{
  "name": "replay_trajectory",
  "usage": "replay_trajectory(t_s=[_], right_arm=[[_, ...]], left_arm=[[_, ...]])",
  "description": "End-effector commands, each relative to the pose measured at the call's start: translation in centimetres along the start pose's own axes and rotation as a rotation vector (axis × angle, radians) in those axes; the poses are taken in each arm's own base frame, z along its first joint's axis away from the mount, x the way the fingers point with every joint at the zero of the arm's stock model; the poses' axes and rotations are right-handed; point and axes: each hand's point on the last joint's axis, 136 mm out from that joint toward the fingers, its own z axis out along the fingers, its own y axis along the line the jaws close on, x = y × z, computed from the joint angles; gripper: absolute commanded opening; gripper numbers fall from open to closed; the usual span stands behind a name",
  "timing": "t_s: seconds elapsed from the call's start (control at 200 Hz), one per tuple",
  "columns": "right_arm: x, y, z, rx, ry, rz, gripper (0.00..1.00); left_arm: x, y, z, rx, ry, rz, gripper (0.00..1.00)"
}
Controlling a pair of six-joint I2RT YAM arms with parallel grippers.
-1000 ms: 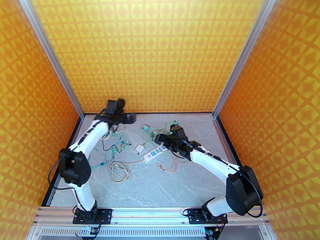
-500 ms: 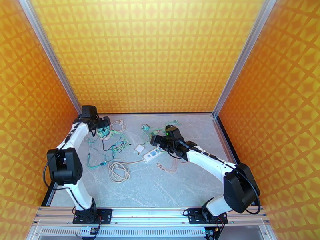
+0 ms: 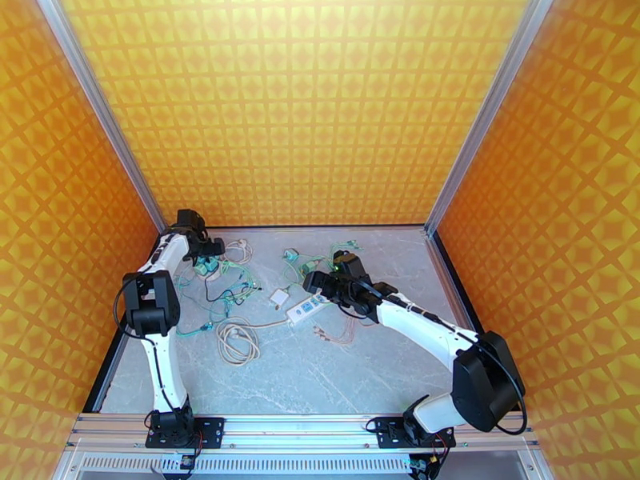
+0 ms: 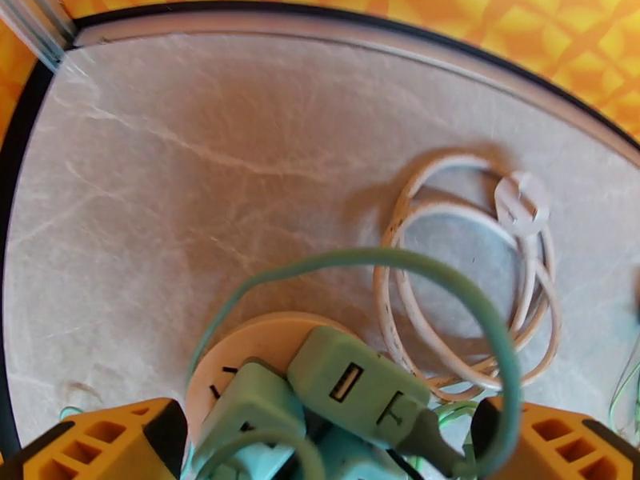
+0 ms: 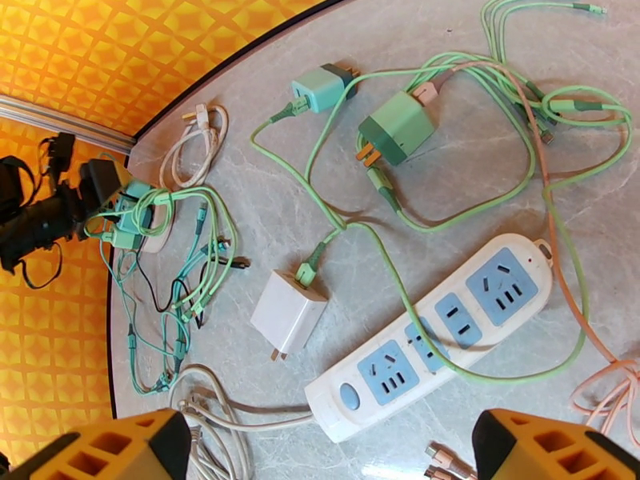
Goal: Pull the plug off the socket
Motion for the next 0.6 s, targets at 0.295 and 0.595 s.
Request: replay_trajectory(t_s=[0.295,0.595], right_arm=[[0.2,1.0,0.4,-0.036,0.016,-0.019,0.99],[3.7,4.7,3.1,-0.149,0.154,-0.059,0.95]], left_arm=[[5.8,-6.1,-0.5,0.174,0.105,0.01,0.94],[8.2,-8.7,-2.3,0.209,0.09,-0.052,0.95]])
